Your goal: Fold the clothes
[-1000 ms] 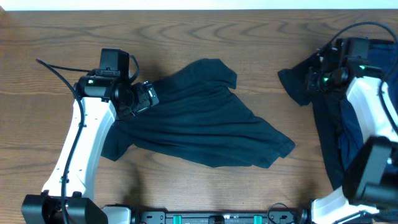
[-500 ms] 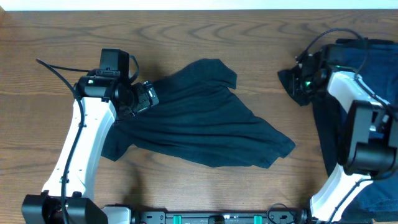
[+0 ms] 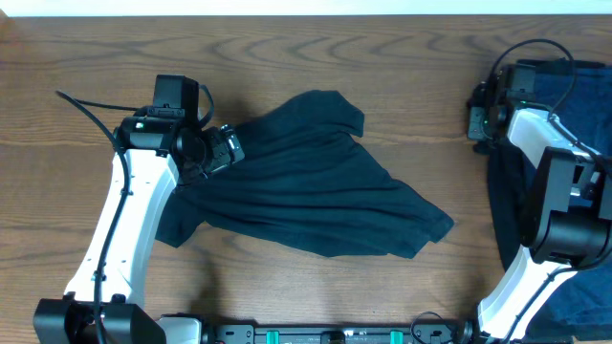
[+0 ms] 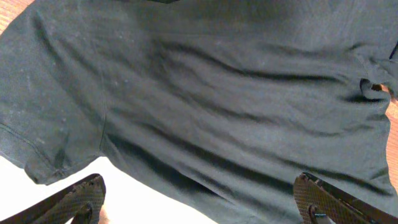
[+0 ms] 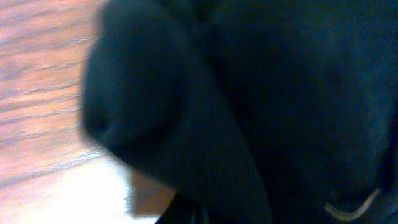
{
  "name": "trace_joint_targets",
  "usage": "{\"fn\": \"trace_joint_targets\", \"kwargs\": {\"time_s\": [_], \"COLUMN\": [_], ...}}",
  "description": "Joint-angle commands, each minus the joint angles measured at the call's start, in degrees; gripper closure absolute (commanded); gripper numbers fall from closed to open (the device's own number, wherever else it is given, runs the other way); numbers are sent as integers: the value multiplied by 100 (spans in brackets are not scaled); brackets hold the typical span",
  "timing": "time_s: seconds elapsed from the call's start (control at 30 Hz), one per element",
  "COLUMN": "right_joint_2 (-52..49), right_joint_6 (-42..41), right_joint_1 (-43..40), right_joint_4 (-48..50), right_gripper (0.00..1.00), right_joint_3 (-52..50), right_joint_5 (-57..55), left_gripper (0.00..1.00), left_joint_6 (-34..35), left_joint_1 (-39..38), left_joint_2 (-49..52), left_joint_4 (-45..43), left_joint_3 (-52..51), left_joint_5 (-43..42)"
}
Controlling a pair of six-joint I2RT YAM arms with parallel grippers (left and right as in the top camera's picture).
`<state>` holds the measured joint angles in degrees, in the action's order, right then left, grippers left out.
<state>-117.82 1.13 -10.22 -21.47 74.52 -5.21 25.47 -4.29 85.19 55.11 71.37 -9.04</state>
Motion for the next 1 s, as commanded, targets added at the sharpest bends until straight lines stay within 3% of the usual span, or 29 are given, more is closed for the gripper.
{"fn": "trace_joint_targets", "kwargs": {"time_s": [0.0,0.2,0.43,0.53,0.7,0.97], "right_joint_2": [-197,13,243,243,22,-859], "right_joint_6": [-131,-85,59,87,111,111], "right_joint_1": [-81,164,1086,1598,2430,3211], "right_joint_4": [-15,-555,-1781,-1834,-1552,-953], "right_gripper": [96,91,94,80,89,94], "right_joint_3": [52,782,2227,2404,2389,2389], "right_joint_5": [-249,1147,1416,1449,1399,811], "left_gripper": [2,2,2,2,2,2], "left_joint_6": [-33,-33,-33,-33,-33,-33], "left_joint_1": [-7,-7,-7,-7,-7,-7], "left_joint_2": [63,63,63,63,63,63], "left_joint_4": [13,13,13,13,13,13], "left_joint_3": [4,4,4,4,4,4], "left_joint_5": [4,4,4,4,4,4]}}
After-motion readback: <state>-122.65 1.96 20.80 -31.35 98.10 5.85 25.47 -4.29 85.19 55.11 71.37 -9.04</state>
